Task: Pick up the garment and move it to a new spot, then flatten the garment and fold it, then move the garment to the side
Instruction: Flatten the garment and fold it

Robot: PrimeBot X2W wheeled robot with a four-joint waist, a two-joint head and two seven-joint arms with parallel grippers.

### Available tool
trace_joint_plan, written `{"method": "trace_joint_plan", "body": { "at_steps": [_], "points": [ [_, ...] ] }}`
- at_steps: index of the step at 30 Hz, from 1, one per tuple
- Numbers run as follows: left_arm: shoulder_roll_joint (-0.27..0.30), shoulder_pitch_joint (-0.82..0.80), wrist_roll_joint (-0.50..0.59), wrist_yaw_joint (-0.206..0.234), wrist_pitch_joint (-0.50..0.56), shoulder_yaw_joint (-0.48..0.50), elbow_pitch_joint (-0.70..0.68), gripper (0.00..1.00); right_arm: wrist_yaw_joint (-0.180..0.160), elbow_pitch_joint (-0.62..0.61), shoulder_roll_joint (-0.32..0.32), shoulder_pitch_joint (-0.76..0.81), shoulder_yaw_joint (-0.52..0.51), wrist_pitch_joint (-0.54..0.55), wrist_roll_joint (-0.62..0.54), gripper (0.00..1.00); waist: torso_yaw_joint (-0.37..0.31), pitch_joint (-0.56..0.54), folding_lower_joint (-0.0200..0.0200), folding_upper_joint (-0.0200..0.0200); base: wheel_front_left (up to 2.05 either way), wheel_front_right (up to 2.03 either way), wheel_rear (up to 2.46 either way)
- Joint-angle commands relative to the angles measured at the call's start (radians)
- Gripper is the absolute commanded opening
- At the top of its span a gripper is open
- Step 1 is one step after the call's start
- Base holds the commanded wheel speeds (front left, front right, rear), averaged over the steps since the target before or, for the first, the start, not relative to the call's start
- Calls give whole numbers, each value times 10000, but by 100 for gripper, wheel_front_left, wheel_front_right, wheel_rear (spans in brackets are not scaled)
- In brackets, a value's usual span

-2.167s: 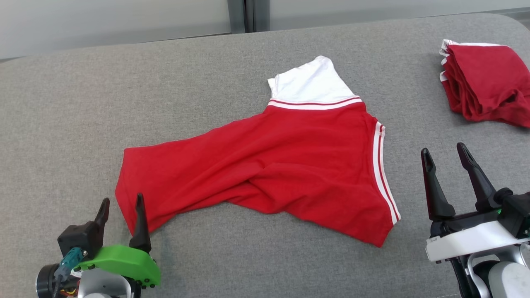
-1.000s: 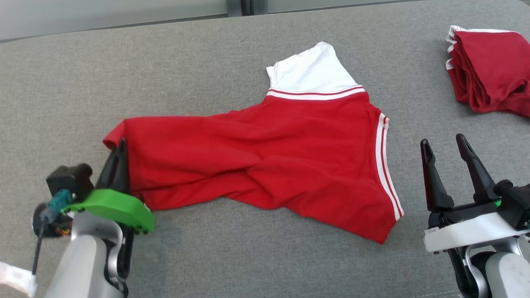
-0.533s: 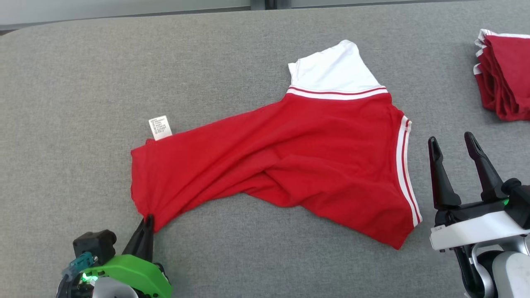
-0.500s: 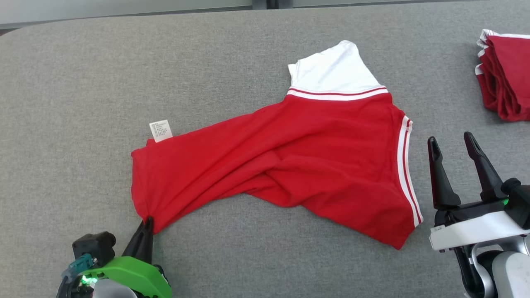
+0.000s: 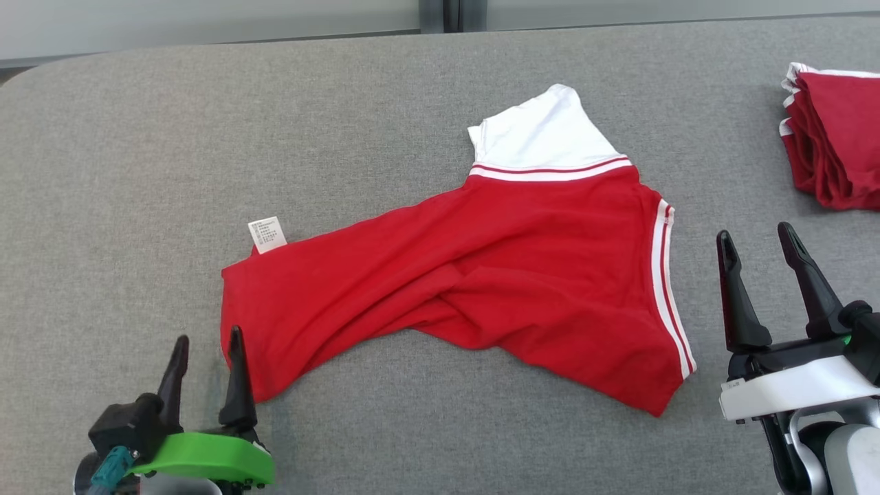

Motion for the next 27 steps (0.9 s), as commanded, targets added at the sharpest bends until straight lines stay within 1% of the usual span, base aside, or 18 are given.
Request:
{"method": "trace_joint_plan", "body": {
  "at_steps": [1,4,10,16,27],
  "points": [
    [10,-165,254,125,-98,129,-147,100,-13,-83,-31,84,-36,55,-94,100,-38,-139,0,0,0,0,0],
    [102,-274,799,296,-165,251,-559,100,-13,-126,-39,221,-41,150,-134,100,-107,-341,0,0,0,0,0],
    [422,-277,1319,384,-138,221,-989,100,-14,-56,-84,428,9,280,-131,100,-241,-652,0,0,0,0,0],
    [580,-66,1292,456,110,206,-1180,100,-13,-36,-58,512,17,312,-81,100,-313,-764,0,0,0,0,0],
    [684,-17,1153,506,381,162,-1314,100,-13,-32,5,439,16,253,-49,100,-329,-702,0,0,0,0,0]
  ]
}}
